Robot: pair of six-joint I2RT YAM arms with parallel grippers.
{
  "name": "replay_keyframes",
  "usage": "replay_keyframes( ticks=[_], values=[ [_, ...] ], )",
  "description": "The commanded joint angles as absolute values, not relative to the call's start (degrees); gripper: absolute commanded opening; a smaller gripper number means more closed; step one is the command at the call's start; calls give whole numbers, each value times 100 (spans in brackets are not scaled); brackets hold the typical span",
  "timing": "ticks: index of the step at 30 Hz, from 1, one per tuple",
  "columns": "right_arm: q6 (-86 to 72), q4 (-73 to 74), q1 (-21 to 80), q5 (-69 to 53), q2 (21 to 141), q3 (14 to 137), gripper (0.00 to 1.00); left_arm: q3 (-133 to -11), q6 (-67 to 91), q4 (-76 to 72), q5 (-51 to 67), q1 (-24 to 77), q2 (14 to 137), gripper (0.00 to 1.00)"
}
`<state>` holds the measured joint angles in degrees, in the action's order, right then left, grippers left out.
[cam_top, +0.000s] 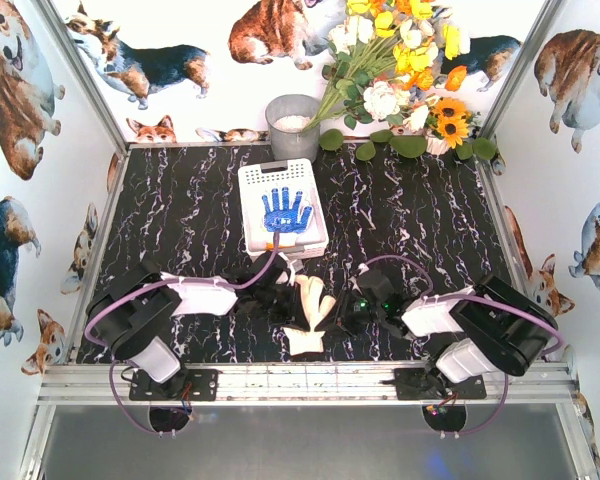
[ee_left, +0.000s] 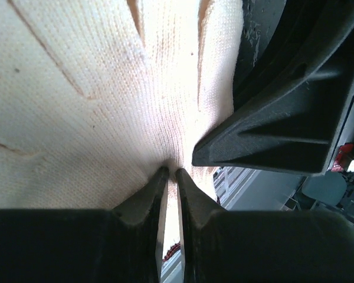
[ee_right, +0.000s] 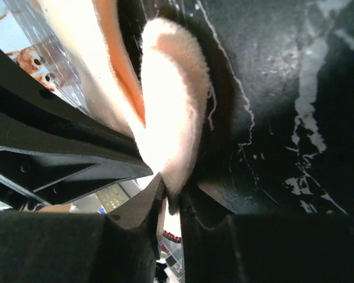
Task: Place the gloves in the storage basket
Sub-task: Pick up the glove from the center of the board.
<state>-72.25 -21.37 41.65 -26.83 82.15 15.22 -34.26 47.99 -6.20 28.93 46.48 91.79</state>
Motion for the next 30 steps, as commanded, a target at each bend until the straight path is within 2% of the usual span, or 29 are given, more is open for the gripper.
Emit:
replay_keyframes(
  ticks=[1, 4, 6, 10, 19, 25, 30],
  values=[
    [-7463, -2461, 4228, -2691, 8270, 1464, 10, -3218, 4680, -539, 2401, 4545, 8992, 9],
    [-7618, -2247, 4228, -2727, 8131, 1621, 0, -3196, 4499, -504, 2207, 4545, 8571, 16],
    [-7769, -1986, 4228, -2702, 8014, 1746, 0, -3191, 4278, -418, 2028, 4549, 8207, 23],
    [-8184, -1682, 4206, -2677, 7882, 1897, 0, -3227, 3486, 131, 1487, 4578, 7393, 44],
    [-9158, -1591, 4151, -2932, 7980, 2211, 0, -3209, 2101, 886, 173, 5377, 6048, 74],
    [-9569, -1394, 4060, -3052, 7934, 2381, 0, -3108, 1705, 910, -1072, 6541, 5829, 79],
    [-9808, -1261, 3961, -3084, 7850, 2418, 0, -3020, 1601, 687, -1273, 7088, 5871, 82]
  ],
)
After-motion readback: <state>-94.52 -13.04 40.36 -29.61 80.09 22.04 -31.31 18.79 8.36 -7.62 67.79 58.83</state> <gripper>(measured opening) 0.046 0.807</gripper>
